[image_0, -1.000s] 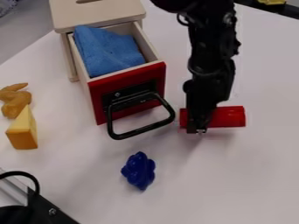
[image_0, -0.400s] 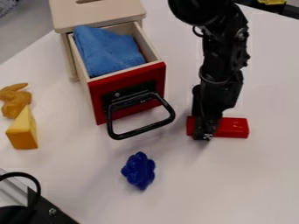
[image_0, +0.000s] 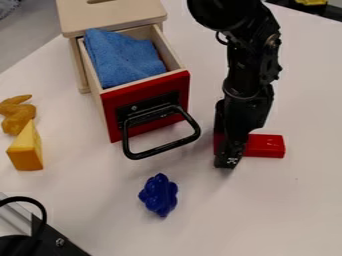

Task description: Take the red object out from the drawer and put it on the right side of the drawer

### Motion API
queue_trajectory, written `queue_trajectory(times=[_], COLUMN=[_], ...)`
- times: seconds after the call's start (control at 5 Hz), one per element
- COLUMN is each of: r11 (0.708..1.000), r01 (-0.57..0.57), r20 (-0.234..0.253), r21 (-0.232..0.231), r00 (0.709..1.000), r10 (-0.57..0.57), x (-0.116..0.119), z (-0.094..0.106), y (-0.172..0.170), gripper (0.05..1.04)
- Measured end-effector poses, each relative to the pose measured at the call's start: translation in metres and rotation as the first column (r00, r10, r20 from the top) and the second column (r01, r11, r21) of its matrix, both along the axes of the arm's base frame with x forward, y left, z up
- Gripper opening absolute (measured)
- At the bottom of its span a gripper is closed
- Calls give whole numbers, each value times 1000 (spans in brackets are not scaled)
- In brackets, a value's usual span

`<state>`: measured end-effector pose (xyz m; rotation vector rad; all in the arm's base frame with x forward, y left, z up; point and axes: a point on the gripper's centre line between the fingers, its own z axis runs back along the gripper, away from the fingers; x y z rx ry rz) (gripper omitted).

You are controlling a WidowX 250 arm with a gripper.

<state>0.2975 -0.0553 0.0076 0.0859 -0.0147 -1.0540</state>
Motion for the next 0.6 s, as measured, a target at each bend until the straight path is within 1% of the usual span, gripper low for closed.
queue_trajectory(times=[0.2, 0.4, 0.6], r11=[1000, 999, 998], r01=[-5, 5, 8], r20=[51, 110, 119], r21=[-28, -51, -55], r00=[999, 994, 993], r10=[7, 1, -2], x=[1, -2, -3], z=[29, 68, 73], y=[0, 1, 1], gripper=[997, 997, 997])
